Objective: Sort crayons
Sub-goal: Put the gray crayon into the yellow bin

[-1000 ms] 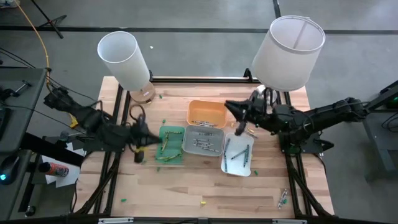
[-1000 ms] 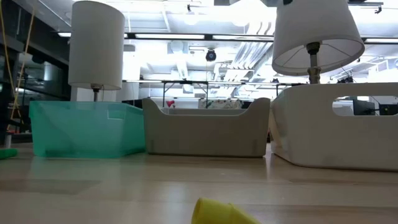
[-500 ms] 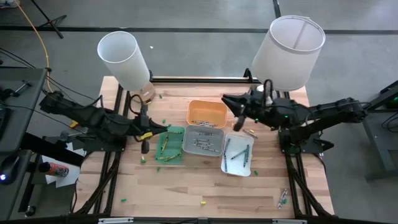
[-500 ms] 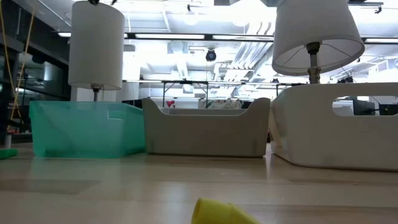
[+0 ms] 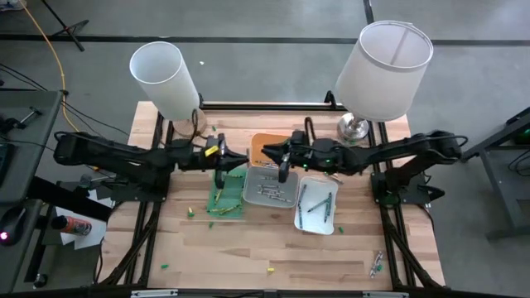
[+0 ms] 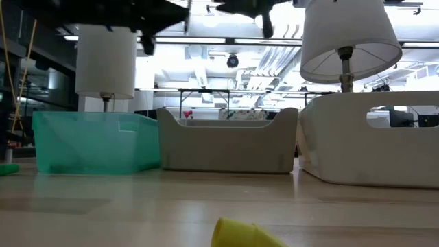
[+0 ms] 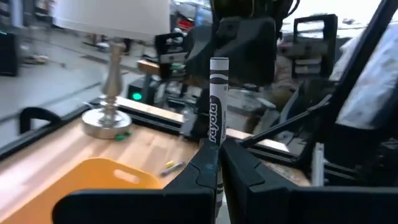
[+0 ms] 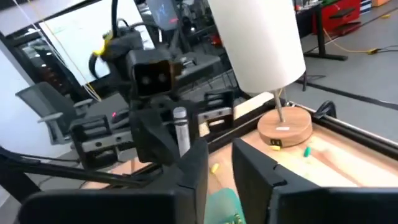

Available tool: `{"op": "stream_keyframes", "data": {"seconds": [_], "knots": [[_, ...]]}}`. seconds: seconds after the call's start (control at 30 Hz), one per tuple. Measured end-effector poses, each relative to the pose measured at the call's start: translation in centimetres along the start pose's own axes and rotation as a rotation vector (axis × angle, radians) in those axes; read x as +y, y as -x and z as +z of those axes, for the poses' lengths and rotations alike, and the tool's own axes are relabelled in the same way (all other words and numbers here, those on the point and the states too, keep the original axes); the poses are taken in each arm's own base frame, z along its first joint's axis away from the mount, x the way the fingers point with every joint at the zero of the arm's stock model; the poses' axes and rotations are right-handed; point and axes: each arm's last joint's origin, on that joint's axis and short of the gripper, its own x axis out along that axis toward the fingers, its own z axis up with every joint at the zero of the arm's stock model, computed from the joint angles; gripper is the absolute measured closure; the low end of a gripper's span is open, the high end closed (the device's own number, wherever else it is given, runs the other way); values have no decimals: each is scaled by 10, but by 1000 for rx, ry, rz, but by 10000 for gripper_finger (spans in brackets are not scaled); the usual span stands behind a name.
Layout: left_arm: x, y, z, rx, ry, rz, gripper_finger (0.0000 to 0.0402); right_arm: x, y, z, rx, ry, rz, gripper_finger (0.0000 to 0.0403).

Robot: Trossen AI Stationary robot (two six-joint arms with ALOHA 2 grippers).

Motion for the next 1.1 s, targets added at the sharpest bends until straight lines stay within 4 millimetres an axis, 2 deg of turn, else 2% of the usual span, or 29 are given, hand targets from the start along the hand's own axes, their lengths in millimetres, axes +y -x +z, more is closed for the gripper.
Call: {"op": "stream_keyframes", "data": {"seconds": [0.07,0.2,0.33,0.43,0.6,0.93,1.1], "knots": [[8,-11,-2,15,18,-27,401,-1,-6,-5,6,-4,21,315],[19,-31,-3,50,23,-16,401,-3,-6,-1,-10,-14,27,265],[21,-50,4,32,12,-50,401,-8,-3,4,8,27,31,219],[22,-63,7,30,-4,-51,401,-14,-4,3,35,55,11,204],[23,-79,7,31,-4,-44,401,-21,-6,5,45,54,14,203],[25,-78,12,-22,-27,74,401,-21,9,24,8,132,37,248],[25,-78,17,-83,-40,87,401,-27,10,30,-6,115,23,272]]}}
